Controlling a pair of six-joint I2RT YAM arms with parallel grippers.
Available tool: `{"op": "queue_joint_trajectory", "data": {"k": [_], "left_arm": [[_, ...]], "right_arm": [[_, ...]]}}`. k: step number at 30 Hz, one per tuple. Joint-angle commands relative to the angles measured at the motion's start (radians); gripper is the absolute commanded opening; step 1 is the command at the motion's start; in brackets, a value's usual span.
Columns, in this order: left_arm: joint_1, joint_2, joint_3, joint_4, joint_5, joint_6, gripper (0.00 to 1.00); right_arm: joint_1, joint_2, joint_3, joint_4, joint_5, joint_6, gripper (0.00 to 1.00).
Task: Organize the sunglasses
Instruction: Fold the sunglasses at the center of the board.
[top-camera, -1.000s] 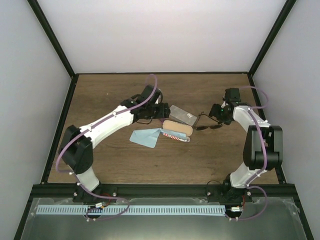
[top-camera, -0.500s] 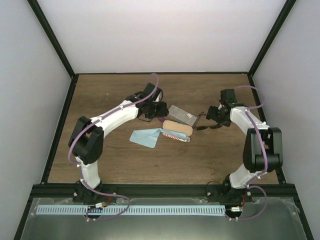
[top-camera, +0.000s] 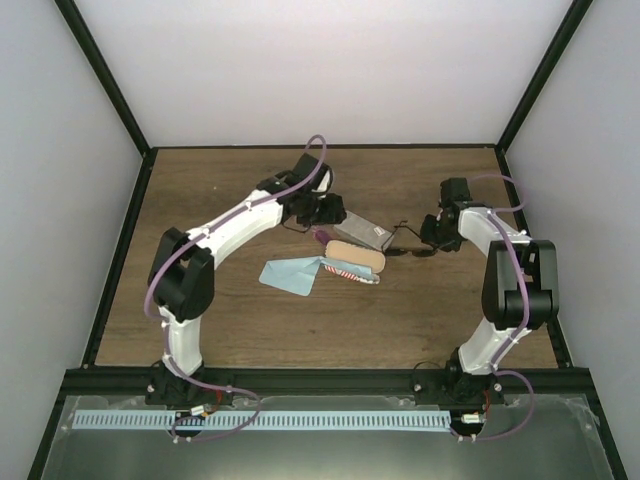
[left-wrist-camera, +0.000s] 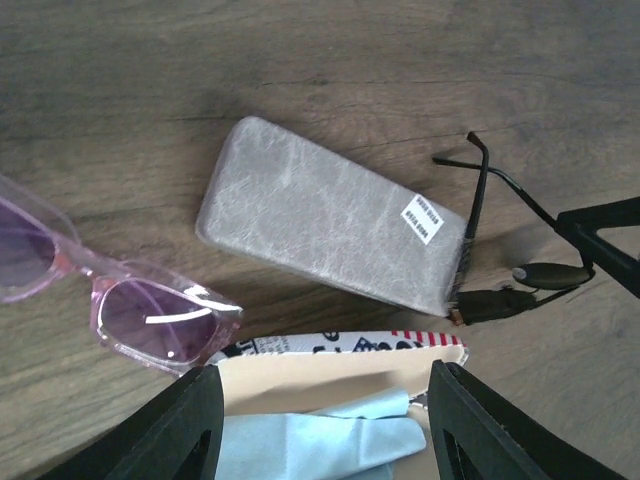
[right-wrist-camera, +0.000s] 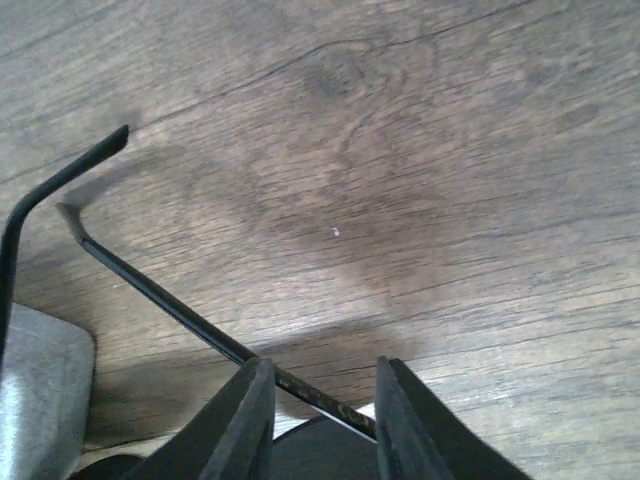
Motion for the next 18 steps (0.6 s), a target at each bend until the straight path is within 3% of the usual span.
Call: {"op": "queue_joint_trajectory", "data": {"k": [1, 6, 11, 15, 16, 18], "left_arm": [[0.013, 0.062, 0.113, -0.046, 0.066, 0.08, 0.58], [0.017, 0.109, 0.176, -0.041, 0.124, 0.108, 0.58], [0.021, 0.141, 0.19, -0.03, 0.163, 0.133, 0.59], [0.021, 0.121, 0.17, -0.017, 0.209, 0.151, 0.67], [0.021, 0.113, 0.167, -0.018, 0.209, 0.161, 0.7], [0.022, 0.105, 0.171, -0.037, 0.202, 0.187, 0.75]], "right_arm": [[-0.004, -0.035, 0.061, -0.057, -0.039, 0.01, 0.24], [-0.003, -0.064, 0.061, -0.098, -0.097, 0.02, 0.11], [-0.003, -0.143, 0.004, -0.089, -0.095, 0.068, 0.11], [-0.004, -0.183, 0.037, -0.052, -0.028, 0.025, 0.62], [-0.003, -0.167, 0.058, -0.051, -0.019, 0.008, 0.68], [-0.004, -0.108, 0.105, -0.062, -0.028, -0.018, 0.7]]}}
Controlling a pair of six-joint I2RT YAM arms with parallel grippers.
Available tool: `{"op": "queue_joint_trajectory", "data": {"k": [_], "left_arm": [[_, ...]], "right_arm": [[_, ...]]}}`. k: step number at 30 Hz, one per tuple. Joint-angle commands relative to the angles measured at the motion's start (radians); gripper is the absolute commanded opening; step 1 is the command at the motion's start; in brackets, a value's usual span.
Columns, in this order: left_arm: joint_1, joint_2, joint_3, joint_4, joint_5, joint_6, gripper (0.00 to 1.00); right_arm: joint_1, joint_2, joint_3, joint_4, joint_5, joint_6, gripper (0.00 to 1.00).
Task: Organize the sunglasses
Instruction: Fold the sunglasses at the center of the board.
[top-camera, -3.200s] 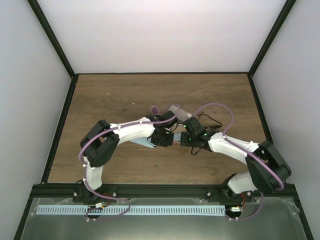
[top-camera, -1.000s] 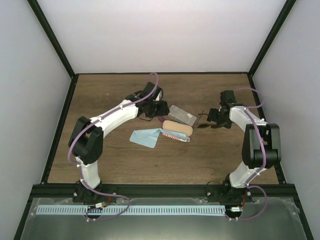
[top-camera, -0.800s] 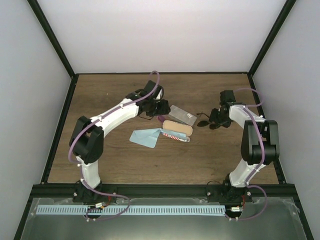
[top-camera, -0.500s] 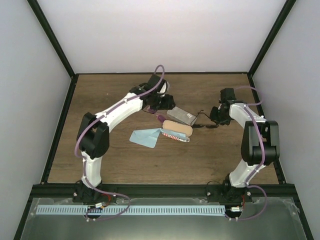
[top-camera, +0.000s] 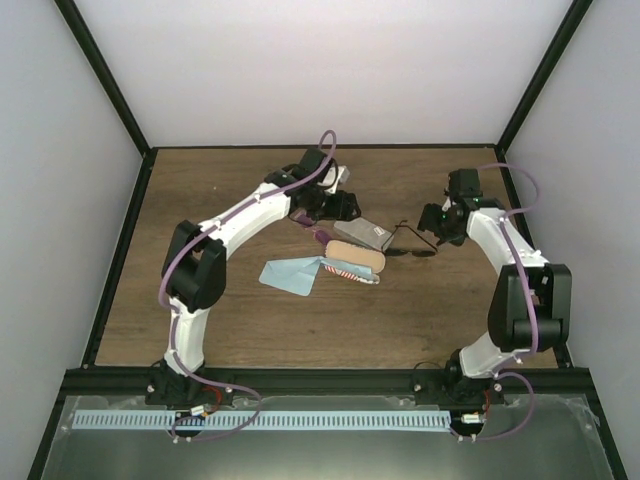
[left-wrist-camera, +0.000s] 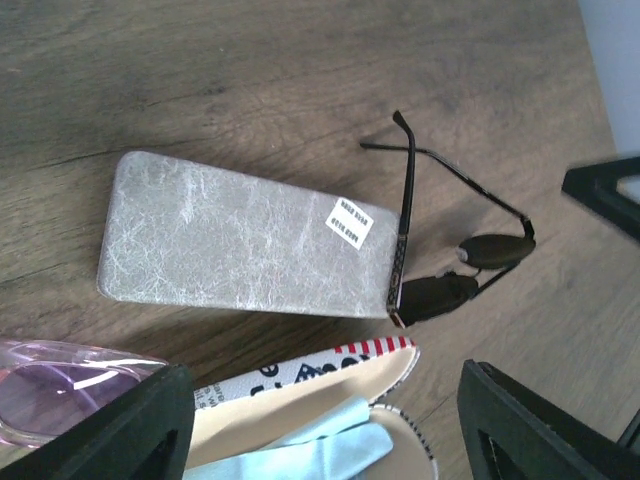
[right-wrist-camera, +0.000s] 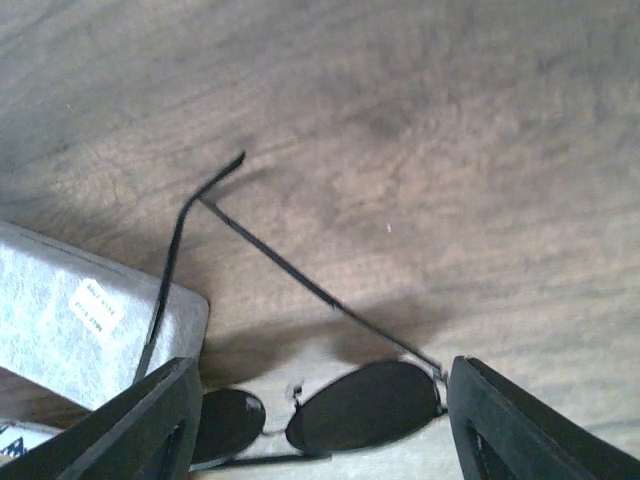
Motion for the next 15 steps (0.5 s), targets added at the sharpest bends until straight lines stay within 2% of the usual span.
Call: {"op": "queue_joint_trajectory", "data": {"k": [1, 4, 8, 12, 15], "left_arm": [[0.009, -0.029, 0.014, -0.024, 0.03, 0.07, 0.78], [0.035, -0.054, -0.013, -0.02, 0.055, 0.074, 0.82], [0.096, -0.079, -0.074, 0.006, 0.109, 0.064, 0.84], [0.161, -0.085, -0.09, 0.017, 0.108, 0.055, 0.84], [0.191, -0.078, -0.076, 0.011, 0.107, 0.05, 0.84]], "right_arm": [[-0.003, 0.093, 0.103, 0.015, 0.016, -0.061, 0.7], [-0.003, 0.151, 0.104, 0.047, -0.021, -0.072, 0.7], [-0.001, 0.19, 0.068, 0.097, -0.052, -0.062, 0.65], [0.027, 0.225, 0.041, 0.11, -0.062, -0.054, 0.56], [0.04, 0.239, 0.031, 0.1, -0.045, -0.037, 0.42]]}}
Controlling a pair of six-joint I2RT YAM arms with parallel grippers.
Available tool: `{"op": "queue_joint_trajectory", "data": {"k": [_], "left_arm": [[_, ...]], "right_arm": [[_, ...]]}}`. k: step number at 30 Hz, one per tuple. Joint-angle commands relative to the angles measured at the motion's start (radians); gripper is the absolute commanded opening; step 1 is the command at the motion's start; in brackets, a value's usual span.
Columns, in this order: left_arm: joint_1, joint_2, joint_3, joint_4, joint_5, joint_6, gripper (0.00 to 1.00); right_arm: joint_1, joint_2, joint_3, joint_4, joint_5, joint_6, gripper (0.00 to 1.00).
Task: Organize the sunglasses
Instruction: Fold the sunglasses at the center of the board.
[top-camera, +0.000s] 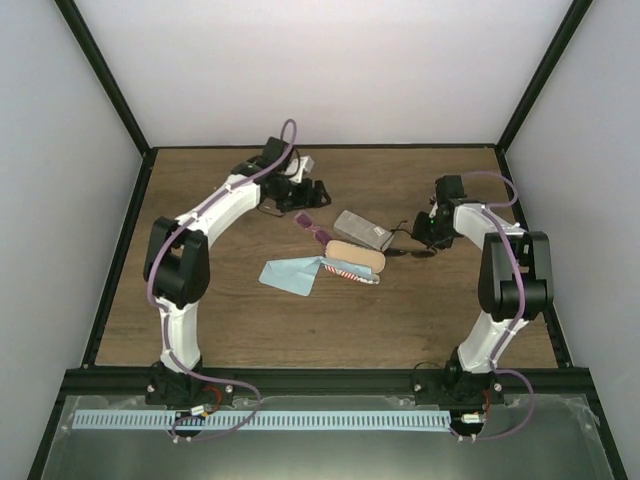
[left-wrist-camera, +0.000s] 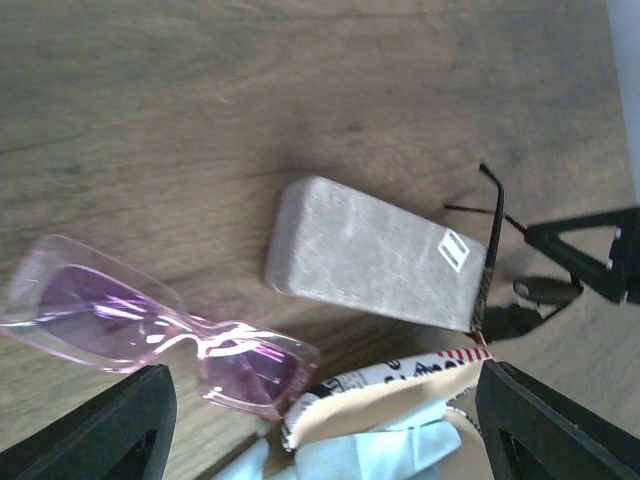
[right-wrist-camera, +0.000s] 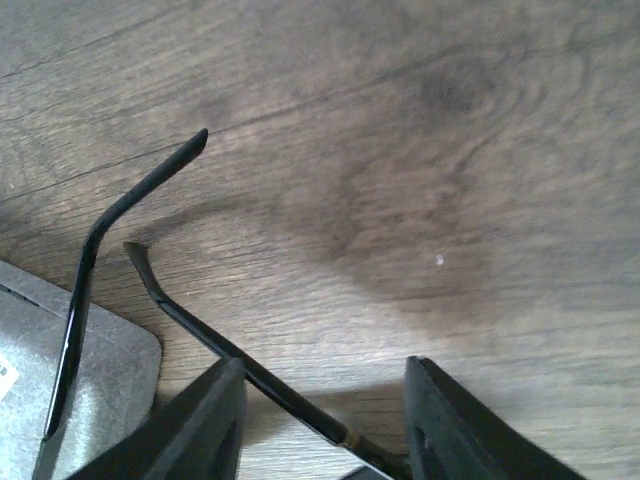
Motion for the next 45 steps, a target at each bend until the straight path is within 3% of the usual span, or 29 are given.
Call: {"op": "queue_joint_trajectory", "data": {"k": [1, 4, 7, 19, 21, 24, 26, 28, 45], "left_arm": [[0.035, -0.026, 0.01, 0.018, 0.019, -0.003, 0.84], [0.036, -0.008, 0.019, 0.032, 0.047, -0.023, 0.84], [0.033, 0.027, 0.037, 0.039, 0.073, -0.044, 0.84], [-0.013, 0.062, 0.071, 0.04, 0.121, -0.074, 0.84], [-0.039, 0.069, 0.077, 0.04, 0.123, -0.074, 0.84], [-0.064, 0.095, 0.102, 0.038, 0.133, -0.074, 0.84], [-0.066, 0.108, 0.127, 0.023, 0.127, -0.069, 0.84], [-0.064, 0.116, 0.156, 0.001, 0.098, -0.055, 0.84], [-0.029, 0.115, 0.128, -0.016, 0.076, -0.037, 0.83]], "right_arm": [[0.024, 0.016, -0.012, 0.011, 0.001, 0.02, 0.36], [0.024, -0.024, -0.036, -0.005, 0.018, 0.064, 0.23], [0.024, -0.102, -0.087, -0.019, 0.031, 0.102, 0.17], [0.024, -0.426, -0.288, -0.067, -0.005, 0.209, 0.15], [0.024, -0.44, -0.274, -0.08, -0.013, 0.196, 0.23], [0.025, -0.447, -0.268, -0.073, -0.046, 0.144, 0.65], [0.026, -0.442, -0.268, -0.051, -0.076, 0.098, 0.86], [0.028, -0.414, -0.26, -0.038, -0.098, 0.046, 0.98], [0.144, -0.219, -0.09, -0.176, 0.057, -0.209, 1.0]]}}
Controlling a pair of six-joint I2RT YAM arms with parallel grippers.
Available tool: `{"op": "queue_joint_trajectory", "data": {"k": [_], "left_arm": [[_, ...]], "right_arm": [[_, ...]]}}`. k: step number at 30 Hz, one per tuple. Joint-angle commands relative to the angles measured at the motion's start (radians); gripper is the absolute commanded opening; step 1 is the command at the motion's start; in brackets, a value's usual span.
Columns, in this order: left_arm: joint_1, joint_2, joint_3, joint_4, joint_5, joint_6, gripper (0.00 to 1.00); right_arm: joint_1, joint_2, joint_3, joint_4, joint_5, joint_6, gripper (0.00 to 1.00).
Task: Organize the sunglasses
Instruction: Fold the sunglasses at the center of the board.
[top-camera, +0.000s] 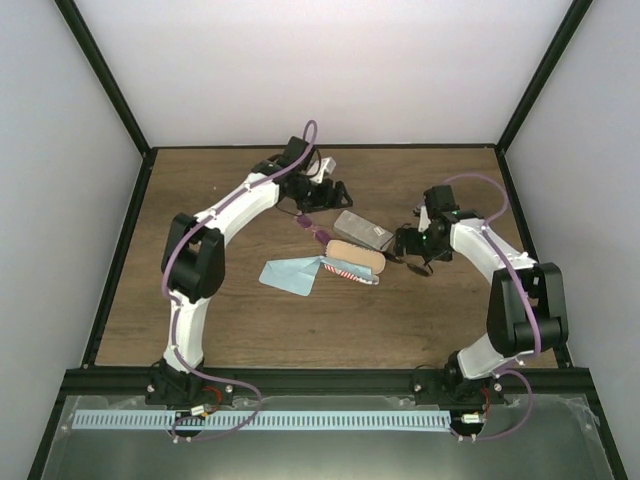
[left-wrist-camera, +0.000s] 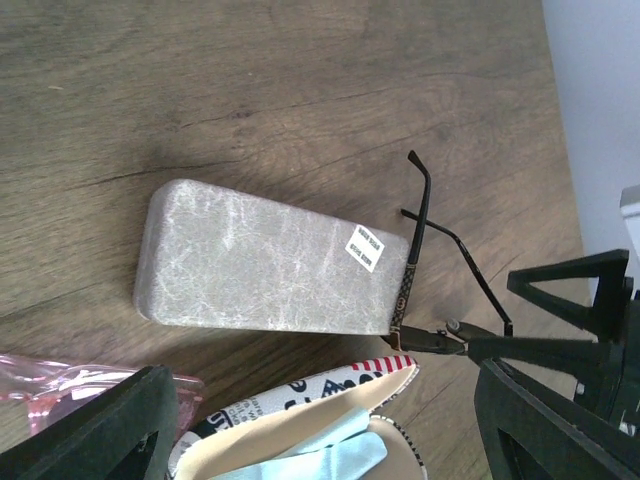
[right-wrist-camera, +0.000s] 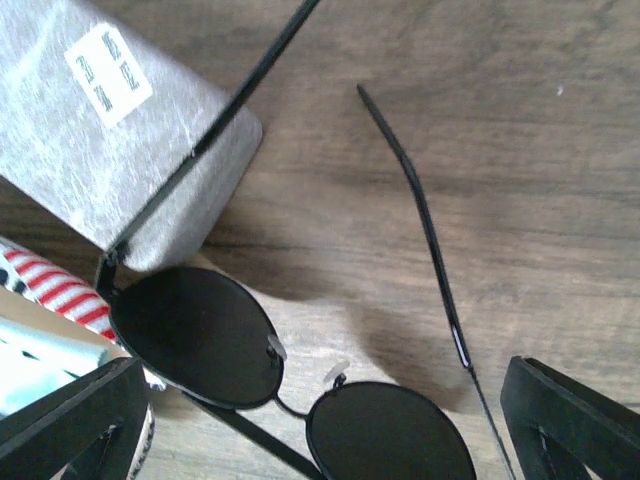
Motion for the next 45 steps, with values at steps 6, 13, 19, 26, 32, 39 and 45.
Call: {"op": "queue_joint_trajectory", "data": {"k": [6, 13, 19, 26, 32, 39, 45], "left_arm": [[0.054, 0.006, -0.03, -0.003, 0.005, 0.007, 0.83], [0.055, 0.005, -0.036, 0.003, 0.006, 0.006, 0.83], [0.056, -0.006, -0.041, -0.004, 0.002, 0.007, 0.83], [0.061, -0.011, -0.063, 0.002, 0.015, 0.003, 0.83], [0.075, -0.008, -0.06, 0.004, 0.021, 0.001, 0.83], [0.087, 0.005, -0.055, 0.006, 0.039, -0.01, 0.82], [0.087, 0.007, -0.054, 0.007, 0.041, -0.015, 0.82]], "right_arm": [[0.033, -0.021, 0.016, -0.069, -0.005, -0.144, 1.0], [0.032, 0.042, 0.048, -0.09, 0.029, -0.169, 1.0], [0.033, 0.119, 0.071, -0.078, 0.097, -0.186, 1.0], [0.033, 0.191, 0.102, -0.058, 0.126, -0.199, 1.0], [0.034, 0.188, 0.1, -0.059, 0.093, -0.184, 0.87], [0.046, 0.123, 0.105, -0.093, 0.079, -0.148, 0.52], [0.054, 0.081, 0.144, -0.131, 0.022, -0.1, 0.62]]}}
